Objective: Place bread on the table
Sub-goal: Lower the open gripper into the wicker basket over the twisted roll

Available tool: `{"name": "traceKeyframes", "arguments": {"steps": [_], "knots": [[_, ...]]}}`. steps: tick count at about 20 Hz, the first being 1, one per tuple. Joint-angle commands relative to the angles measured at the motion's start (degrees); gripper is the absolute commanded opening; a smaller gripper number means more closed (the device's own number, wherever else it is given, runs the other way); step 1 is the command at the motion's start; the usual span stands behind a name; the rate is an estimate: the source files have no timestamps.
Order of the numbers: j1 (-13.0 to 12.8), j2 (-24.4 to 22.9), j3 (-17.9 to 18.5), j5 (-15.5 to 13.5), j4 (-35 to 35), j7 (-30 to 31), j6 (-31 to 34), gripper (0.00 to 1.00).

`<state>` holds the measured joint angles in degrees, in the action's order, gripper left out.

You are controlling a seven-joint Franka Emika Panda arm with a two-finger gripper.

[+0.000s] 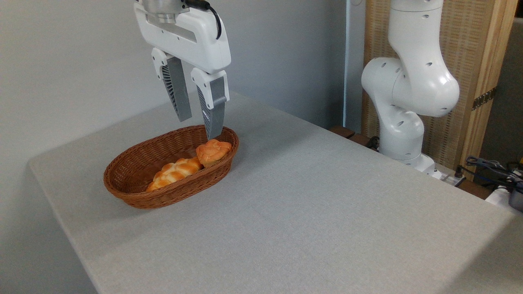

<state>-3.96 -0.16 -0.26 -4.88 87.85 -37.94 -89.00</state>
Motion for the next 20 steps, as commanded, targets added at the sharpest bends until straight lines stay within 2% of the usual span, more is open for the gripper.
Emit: {"name": "traceKeyframes", "arguments": {"steps": [1,8,10,13,16,20], "knots": [[-0.35,-0.37,0.44,0.49,-0.13,0.76,1.11,1.0],[-0.26,-0.37,0.0,0.49,-0.04,0.76,0.85,1.0],[-0.26,-0.37,-1.4,0.31,0.3,0.76,0.41,1.0],[2.54,-0.46,-8.16,-0.13,2.67,0.93,-1.16,1.0],[2.72,-0.46,-12.29,-0.3,6.19,3.29,-6.25,1.0],[2.46,0.24,-18.71,0.4,13.39,9.27,-18.28,1.0]]}}
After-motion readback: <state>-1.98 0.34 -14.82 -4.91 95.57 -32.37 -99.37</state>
